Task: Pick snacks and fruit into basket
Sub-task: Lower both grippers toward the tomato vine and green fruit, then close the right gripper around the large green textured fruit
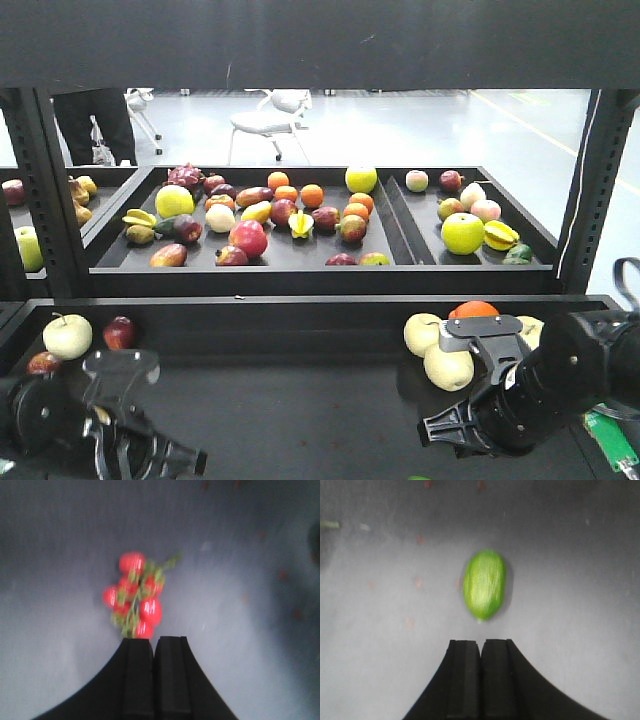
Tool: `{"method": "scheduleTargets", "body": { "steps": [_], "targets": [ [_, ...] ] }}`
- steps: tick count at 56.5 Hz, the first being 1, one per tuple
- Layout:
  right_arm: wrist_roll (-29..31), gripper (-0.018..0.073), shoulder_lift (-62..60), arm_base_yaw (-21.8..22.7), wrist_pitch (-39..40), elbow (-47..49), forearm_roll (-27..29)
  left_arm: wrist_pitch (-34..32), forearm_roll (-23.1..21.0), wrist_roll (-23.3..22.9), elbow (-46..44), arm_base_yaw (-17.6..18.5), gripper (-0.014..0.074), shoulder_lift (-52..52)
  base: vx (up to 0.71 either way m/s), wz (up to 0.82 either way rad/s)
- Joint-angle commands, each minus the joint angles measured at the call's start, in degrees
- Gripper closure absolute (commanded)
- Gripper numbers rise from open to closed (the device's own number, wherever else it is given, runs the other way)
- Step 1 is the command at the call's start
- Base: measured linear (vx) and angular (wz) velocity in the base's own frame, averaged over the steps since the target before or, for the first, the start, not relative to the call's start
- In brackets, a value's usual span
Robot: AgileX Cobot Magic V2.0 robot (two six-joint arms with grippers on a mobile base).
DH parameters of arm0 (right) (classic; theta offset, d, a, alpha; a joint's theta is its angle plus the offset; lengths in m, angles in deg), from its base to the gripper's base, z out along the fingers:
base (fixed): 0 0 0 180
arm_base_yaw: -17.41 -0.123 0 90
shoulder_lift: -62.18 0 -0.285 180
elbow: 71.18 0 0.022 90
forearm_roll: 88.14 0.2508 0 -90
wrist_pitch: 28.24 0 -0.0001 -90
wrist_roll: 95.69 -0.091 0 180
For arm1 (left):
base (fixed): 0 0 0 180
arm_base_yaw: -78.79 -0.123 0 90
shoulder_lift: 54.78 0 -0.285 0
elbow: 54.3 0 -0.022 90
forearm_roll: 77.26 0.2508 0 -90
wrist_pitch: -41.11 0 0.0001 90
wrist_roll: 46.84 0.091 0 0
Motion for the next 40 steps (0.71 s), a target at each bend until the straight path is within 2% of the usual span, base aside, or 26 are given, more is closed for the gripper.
{"method": "scheduleTargets", "body": {
  "steps": [1,6,10,15,24,34,40],
  "targets": [
    [-2.31,0.0568,-0.37,-1.21,3.56,1.78,-4.14,-2.63,-0.48,-0.79,-2.93,0.1,0.0594,-2.24,0.0,0.0],
    [-6.66,0.0568,1.71,-2.94,4.38,1.78,-10.33,-3.14,0.03,-2.11,-3.34,0.1,0.0594,-2.24,0.0,0.0],
    [-10.02,0.0568,3.05,-3.45,6.02,1.78,-13.07,-3.33,0.03,-2.39,-3.34,0.1,0.0594,-2.24,0.0,0.0],
    [-13.56,0.0566,4.98,-3.45,9.64,1.78,-13.6,-3.15,-0.01,-2.39,-3.34,0.1,0.0594,-2.24,0.0,0.0],
    [-13.12,0.0544,7.52,-3.45,14.24,1.78,-13.65,-2.9,-0.01,-2.39,-3.34,0.1,0.0594,-2.24,0.0,0.0],
    [-13.12,0.0419,10.13,-3.45,16.39,1.78,-13.65,-2.91,-0.01,-2.34,-3.34,0.1,0.0594,-2.24,0.0,0.0],
    [-13.12,0.0265,11.61,-3.45,17.36,1.78,-13.65,-2.96,-0.01,-2.28,-3.34,0.1,0.0594,-2.24,0.0,0.0]
  ]
}}
